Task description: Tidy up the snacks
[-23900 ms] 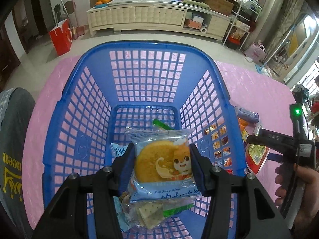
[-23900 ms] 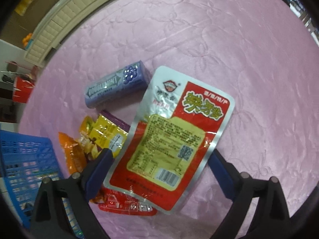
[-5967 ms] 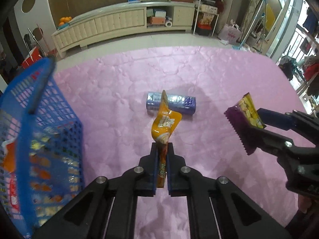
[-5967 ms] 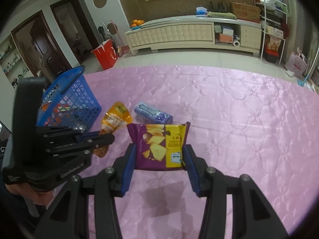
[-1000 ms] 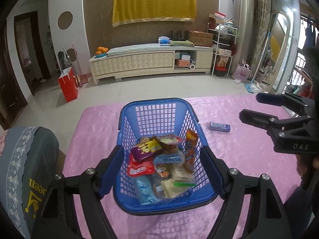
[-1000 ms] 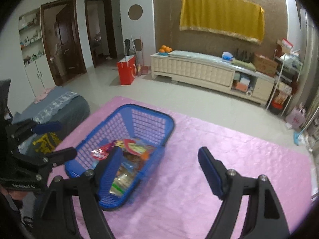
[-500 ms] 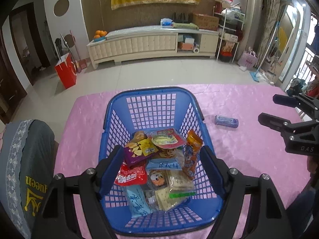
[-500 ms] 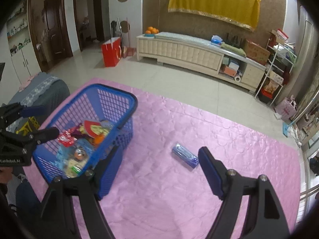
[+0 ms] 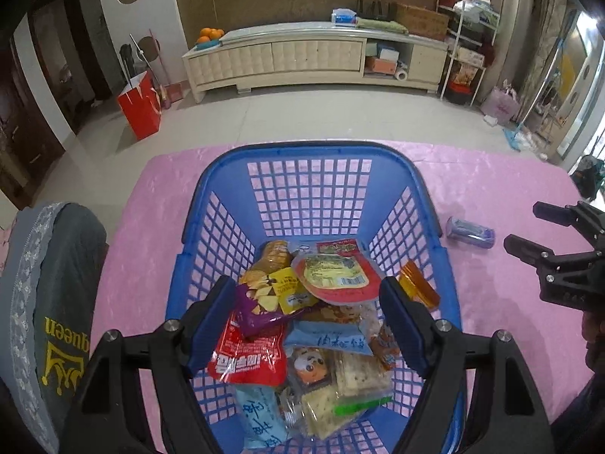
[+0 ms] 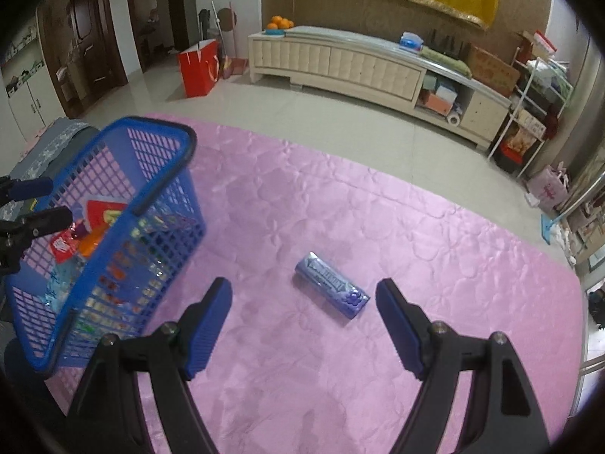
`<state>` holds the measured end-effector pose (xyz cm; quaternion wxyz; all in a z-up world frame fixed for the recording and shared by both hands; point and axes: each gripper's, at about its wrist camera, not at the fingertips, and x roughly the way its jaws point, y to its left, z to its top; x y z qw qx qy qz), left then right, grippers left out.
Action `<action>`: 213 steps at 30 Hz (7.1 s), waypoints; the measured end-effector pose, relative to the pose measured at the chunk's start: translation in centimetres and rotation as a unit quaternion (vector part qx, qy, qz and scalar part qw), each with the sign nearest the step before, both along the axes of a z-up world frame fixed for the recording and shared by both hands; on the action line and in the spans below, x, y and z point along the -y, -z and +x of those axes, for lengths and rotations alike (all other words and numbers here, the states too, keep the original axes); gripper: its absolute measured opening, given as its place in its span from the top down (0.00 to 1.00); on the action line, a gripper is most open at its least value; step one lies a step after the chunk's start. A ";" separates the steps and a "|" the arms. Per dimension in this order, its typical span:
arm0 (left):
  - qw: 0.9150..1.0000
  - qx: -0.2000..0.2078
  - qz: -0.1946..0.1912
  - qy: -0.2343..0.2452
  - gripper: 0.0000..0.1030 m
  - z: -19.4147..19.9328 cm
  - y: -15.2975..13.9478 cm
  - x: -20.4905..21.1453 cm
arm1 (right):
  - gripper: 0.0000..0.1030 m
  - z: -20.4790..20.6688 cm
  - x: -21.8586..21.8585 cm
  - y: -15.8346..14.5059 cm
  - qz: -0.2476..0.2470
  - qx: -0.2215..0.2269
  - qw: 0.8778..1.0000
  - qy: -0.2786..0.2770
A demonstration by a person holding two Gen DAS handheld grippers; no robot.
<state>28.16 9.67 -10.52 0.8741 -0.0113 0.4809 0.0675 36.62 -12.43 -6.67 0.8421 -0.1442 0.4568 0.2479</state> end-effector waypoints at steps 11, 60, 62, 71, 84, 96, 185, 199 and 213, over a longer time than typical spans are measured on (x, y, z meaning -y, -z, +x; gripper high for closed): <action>0.999 -0.018 0.029 -0.008 0.26 3.4 1.2 0.1 | 0.20 3.6 0.4 4.5 -0.005 -0.035 0.999 -0.025; 0.998 0.055 -0.005 -0.004 0.26 -6.8 -5.9 -0.3 | 0.66 -6.4 -1.2 -7.8 0.067 0.042 0.993 -0.090; 0.998 0.061 -0.006 -0.004 0.26 -7.8 -6.5 -0.7 | 0.66 -7.3 -1.6 -8.8 0.068 0.049 0.992 -0.092; 0.997 0.079 -0.016 0.005 0.26 -11.5 -7.7 -2.3 | 0.66 -11.1 -4.0 -12.0 0.076 0.069 0.989 -0.108; 0.996 0.085 -0.025 -0.008 0.26 -13.8 -7.5 -6.0 | 0.66 -13.5 -10.1 -12.2 0.071 0.064 0.984 -0.152; 0.997 0.064 -0.043 -0.023 0.26 -13.5 -4.2 -8.8 | 0.66 -12.9 -15.1 -7.4 0.046 0.015 0.982 -0.182; 0.954 0.293 -0.004 0.067 0.00 -32.0 -14.0 6.0 | 0.00 -32.4 1.7 -16.8 0.126 0.223 0.963 0.084; 0.955 0.289 0.000 0.073 0.00 -32.1 -14.1 6.6 | 0.00 -32.6 2.0 -16.8 0.129 0.221 0.963 0.089; 0.955 0.287 -0.007 0.072 0.00 -32.5 -14.4 6.0 | 0.00 -32.7 2.3 -16.8 0.126 0.220 0.963 0.087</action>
